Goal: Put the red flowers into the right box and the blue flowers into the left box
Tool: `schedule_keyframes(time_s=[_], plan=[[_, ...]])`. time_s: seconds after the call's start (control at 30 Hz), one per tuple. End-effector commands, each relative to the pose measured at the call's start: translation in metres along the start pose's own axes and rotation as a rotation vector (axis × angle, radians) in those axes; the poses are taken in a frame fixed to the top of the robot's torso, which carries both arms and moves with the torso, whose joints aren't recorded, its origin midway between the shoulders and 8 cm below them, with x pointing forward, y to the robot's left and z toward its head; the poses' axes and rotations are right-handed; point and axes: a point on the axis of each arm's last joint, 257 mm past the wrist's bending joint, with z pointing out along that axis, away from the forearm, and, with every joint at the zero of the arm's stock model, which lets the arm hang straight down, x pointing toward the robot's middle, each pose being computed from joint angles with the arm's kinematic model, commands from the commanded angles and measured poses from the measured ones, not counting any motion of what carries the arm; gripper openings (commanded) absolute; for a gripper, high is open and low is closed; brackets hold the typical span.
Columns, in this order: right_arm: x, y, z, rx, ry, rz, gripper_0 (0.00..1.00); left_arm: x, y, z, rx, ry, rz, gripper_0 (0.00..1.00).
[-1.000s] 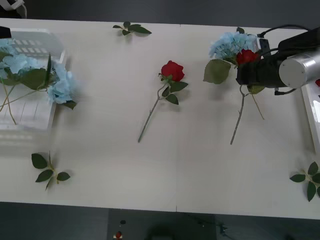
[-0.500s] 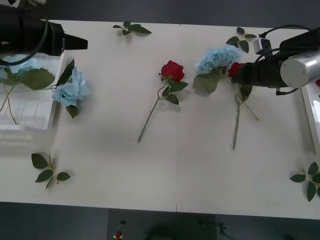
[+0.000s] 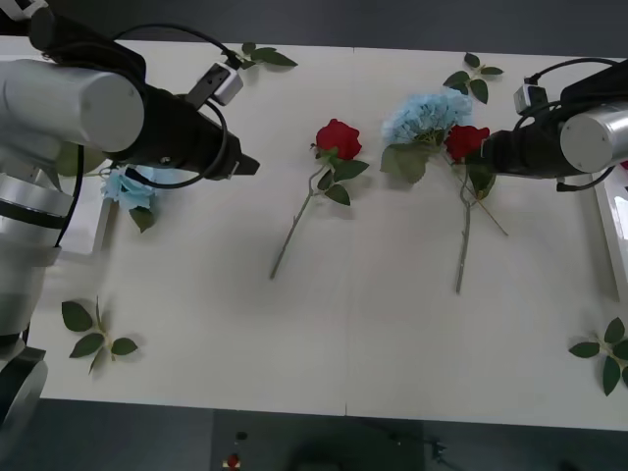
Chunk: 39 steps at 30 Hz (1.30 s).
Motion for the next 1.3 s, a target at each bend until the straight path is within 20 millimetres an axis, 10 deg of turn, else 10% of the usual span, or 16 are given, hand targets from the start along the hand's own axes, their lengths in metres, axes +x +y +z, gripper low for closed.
schedule_keyframes(time_s=[0.03,0.6,0.9,0.93,1.07,1.3], plan=[[0.004,-0.009,0.004,0.006,-0.007,0.140,1.00,0.006,-0.010,0.019,-0.035,0.009,0.007,1.00],[0.013,0.007,0.033,0.052,-0.051,0.251,1.00,0.019,-0.071,0.124,-0.056,-0.108,0.029,1.00],[0.005,0.022,0.046,0.044,-0.102,0.270,1.00,0.036,-0.095,0.139,-0.028,-0.071,0.071,1.00],[0.006,0.022,0.047,0.044,-0.101,0.274,1.00,0.037,-0.097,0.139,-0.025,-0.069,0.074,0.96],[-0.001,0.020,0.051,0.052,-0.126,0.272,1.00,0.040,-0.103,0.141,-0.022,-0.062,0.097,0.25],[-0.015,0.016,0.058,0.067,-0.167,0.294,1.00,0.045,-0.104,0.143,-0.022,-0.055,0.103,0.01]])
